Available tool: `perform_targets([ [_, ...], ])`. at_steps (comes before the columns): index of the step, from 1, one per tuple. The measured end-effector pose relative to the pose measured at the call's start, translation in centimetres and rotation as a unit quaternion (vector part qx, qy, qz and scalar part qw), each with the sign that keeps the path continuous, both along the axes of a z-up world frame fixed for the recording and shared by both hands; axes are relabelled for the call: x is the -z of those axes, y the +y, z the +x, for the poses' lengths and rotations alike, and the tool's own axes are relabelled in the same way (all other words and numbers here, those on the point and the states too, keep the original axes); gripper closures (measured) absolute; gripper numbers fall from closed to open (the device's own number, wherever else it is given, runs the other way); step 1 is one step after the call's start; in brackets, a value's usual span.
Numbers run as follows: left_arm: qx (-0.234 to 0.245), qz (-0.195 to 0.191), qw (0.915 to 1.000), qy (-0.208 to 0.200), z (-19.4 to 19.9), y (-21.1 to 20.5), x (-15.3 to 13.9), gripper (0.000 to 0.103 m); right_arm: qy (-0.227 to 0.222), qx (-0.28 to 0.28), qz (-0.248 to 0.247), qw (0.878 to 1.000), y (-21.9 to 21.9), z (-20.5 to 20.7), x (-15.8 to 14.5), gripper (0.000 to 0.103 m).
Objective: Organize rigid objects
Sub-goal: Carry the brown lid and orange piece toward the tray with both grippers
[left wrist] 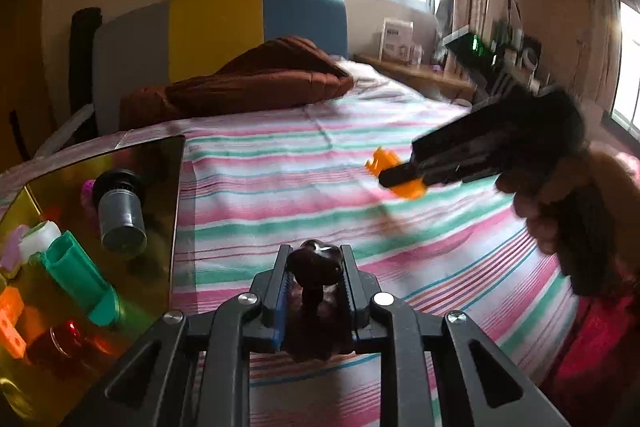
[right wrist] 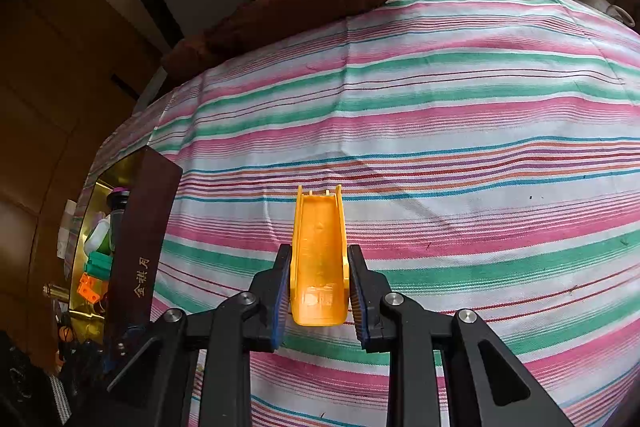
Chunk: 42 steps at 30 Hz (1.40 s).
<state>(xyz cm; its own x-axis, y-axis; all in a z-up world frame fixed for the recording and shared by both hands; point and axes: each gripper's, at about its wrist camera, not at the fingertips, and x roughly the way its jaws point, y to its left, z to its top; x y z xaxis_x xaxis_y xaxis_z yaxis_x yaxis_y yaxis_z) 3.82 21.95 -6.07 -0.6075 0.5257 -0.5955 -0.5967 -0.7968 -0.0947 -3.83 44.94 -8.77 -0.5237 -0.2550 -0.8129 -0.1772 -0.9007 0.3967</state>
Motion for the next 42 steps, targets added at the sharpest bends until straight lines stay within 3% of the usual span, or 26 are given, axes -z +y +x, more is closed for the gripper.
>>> perform_targets([
  [9,-0.029,0.069,0.9971,0.016,-1.0,-3.1,-4.8,0.082,0.002,0.005,-0.005,1.000,0.2,0.1,-0.1,0.076],
  [15,-0.086,0.078,0.9928,0.028,-3.4,-6.7,-6.4,0.082,0.002,0.003,-0.001,1.000,0.0,0.0,-0.1,0.076],
  [21,-0.133,0.071,0.9881,-0.028,-7.6,-9.1,-4.8,0.082,0.005,0.002,0.002,1.000,-0.2,0.0,-0.1,0.076],
  [25,-0.135,0.060,0.9861,-0.076,-9.8,-8.8,-2.8,0.082,0.008,-0.001,0.005,1.000,-0.3,0.0,-0.2,0.076],
  [36,-0.118,0.025,0.9875,-0.102,-11.0,-7.0,-0.6,0.080,0.004,0.001,0.004,1.000,-0.1,-0.2,0.1,0.076],
  [38,-0.120,0.024,0.9875,-0.099,-10.9,-7.2,-0.7,0.073,0.003,0.001,0.004,1.000,-0.1,-0.3,0.2,0.076],
  [42,-0.129,0.022,0.9870,-0.094,-10.5,-7.9,-1.5,0.071,0.000,0.002,0.006,1.000,0.0,-0.4,0.4,0.076],
])
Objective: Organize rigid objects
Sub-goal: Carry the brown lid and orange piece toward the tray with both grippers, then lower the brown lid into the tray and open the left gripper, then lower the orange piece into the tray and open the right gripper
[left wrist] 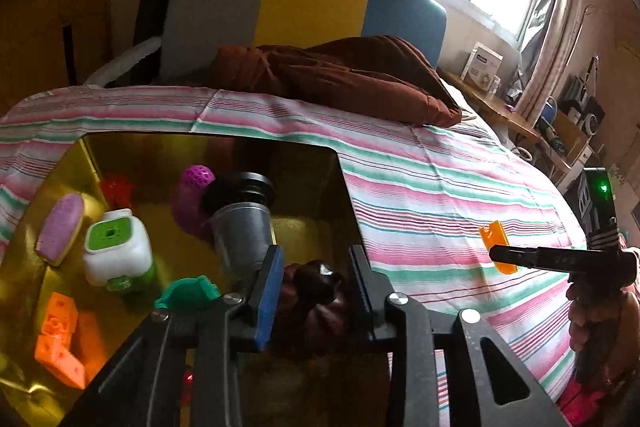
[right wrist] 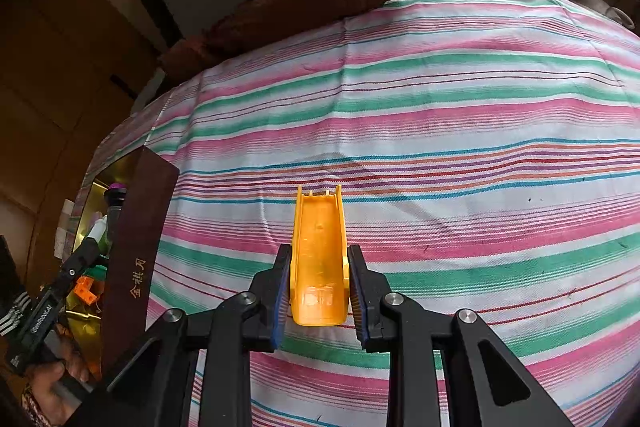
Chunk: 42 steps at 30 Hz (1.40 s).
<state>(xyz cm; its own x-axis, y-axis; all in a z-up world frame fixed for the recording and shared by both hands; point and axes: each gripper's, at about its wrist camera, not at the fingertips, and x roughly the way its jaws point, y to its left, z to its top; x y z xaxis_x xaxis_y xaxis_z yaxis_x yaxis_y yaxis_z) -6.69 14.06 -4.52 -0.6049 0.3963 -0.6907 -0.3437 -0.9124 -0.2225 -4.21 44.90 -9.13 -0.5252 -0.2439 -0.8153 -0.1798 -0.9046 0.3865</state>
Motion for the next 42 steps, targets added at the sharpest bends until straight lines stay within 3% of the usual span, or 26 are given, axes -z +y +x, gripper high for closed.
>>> perform_targets([
  [10,-0.049,0.017,0.9945,0.090,3.9,-5.6,-3.8,0.065,0.003,0.003,0.008,1.000,0.2,0.1,-0.1,0.076],
  [18,-0.095,0.048,0.9920,0.068,4.9,-10.7,-3.9,0.061,0.032,0.000,0.031,0.999,-0.1,0.4,-1.0,0.076],
  [24,-0.103,0.031,0.9930,0.049,5.8,-12.3,-3.0,0.061,0.040,-0.014,0.047,0.998,-1.2,0.3,-2.4,0.076],
  [34,-0.096,0.031,0.9943,0.036,6.5,-13.0,-2.4,0.061,0.061,-0.091,0.017,0.994,-9.6,1.6,-5.6,0.076],
  [42,-0.114,0.021,0.9931,0.018,6.7,-14.8,-1.8,0.061,0.083,-0.179,-0.014,0.980,-18.7,3.3,-7.0,0.076],
])
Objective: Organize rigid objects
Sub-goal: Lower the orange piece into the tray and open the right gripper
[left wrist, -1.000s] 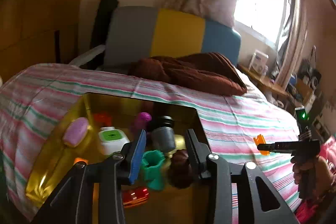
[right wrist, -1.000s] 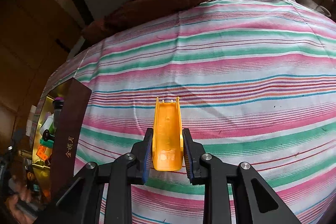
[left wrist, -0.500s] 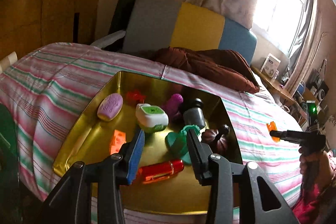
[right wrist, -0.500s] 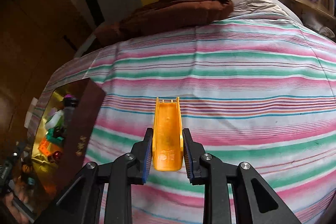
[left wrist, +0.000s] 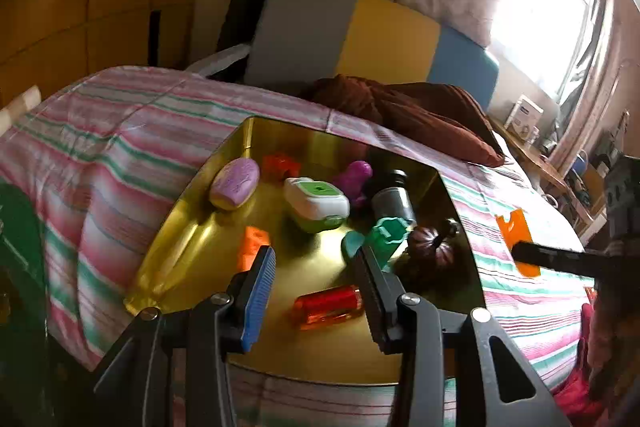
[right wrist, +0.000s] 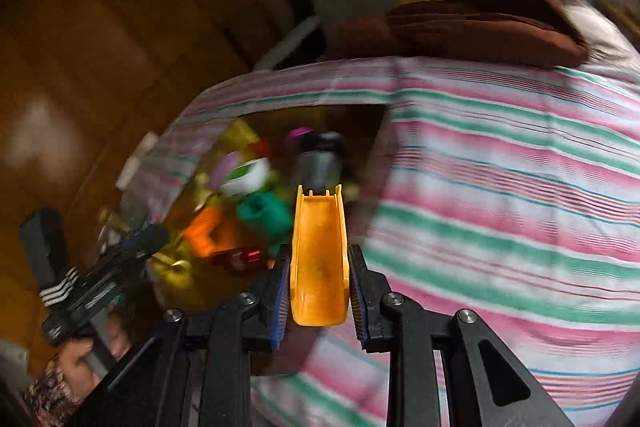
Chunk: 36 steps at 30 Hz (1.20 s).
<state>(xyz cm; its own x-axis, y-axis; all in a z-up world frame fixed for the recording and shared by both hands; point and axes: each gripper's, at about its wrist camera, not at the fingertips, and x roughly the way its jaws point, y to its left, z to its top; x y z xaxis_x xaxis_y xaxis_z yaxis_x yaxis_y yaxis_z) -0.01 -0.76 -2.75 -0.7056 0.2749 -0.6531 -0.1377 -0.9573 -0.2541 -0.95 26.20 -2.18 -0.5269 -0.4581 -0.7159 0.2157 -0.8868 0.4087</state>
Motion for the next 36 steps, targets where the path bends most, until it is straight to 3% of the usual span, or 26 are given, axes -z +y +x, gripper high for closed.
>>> perform_targets([
  [9,-0.042,-0.013,0.9990,-0.005,0.1,-1.9,-0.3,0.061,-0.009,-0.061,0.095,0.994,-8.9,0.7,2.3,0.076],
  [18,-0.062,-0.017,0.9979,-0.013,0.4,-2.9,-0.5,0.061,-0.023,-0.077,0.168,0.983,-11.8,0.1,4.4,0.076],
  [36,-0.070,-0.037,0.9968,-0.015,1.1,-2.9,-0.9,0.061,-0.032,-0.063,0.186,0.980,-12.6,0.1,5.7,0.076],
])
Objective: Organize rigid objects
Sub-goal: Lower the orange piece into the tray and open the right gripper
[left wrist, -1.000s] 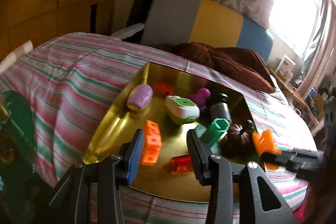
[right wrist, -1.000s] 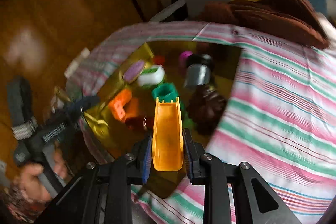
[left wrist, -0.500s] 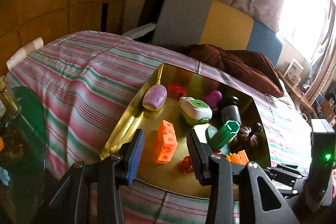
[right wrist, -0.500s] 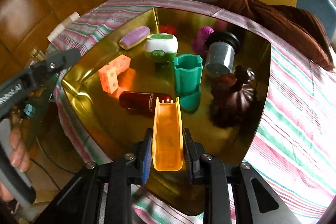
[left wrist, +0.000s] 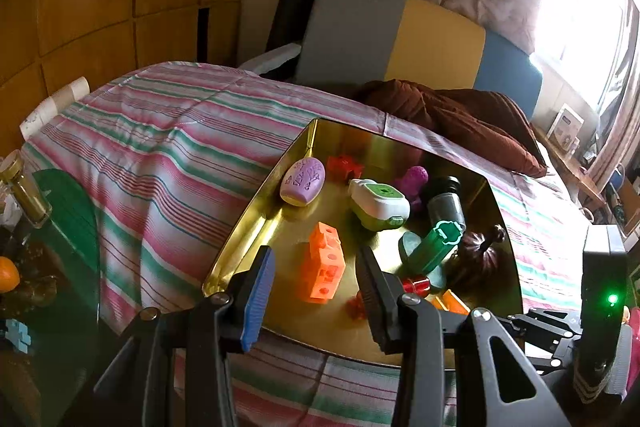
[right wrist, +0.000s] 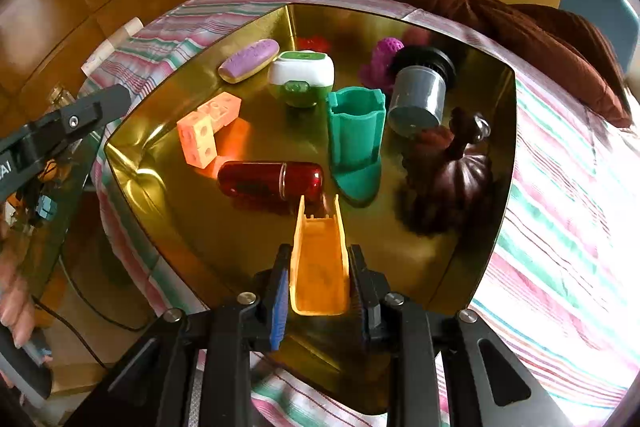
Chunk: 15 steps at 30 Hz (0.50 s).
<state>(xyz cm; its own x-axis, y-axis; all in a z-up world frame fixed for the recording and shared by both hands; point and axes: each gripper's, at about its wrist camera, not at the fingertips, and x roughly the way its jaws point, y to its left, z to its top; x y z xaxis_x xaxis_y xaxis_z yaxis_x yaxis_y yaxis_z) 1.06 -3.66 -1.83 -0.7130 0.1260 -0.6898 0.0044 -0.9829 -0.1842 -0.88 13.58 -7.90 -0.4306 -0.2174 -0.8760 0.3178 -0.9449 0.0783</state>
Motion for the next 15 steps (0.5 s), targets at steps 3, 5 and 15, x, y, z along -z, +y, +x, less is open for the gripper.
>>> perform_targets([
  [3,-0.004,0.002,1.0000,-0.001,0.1,-0.1,-0.2,0.061,-0.001,0.003,-0.006,1.000,0.1,0.1,0.0,0.075],
  [5,-0.012,-0.008,0.9999,-0.002,0.2,0.0,-0.3,0.061,0.000,0.005,-0.010,1.000,0.2,0.3,-0.2,0.065],
  [15,-0.035,-0.061,0.9974,-0.016,0.5,0.7,-0.8,0.061,0.064,0.027,-0.014,0.998,0.4,1.6,-3.4,0.044],
])
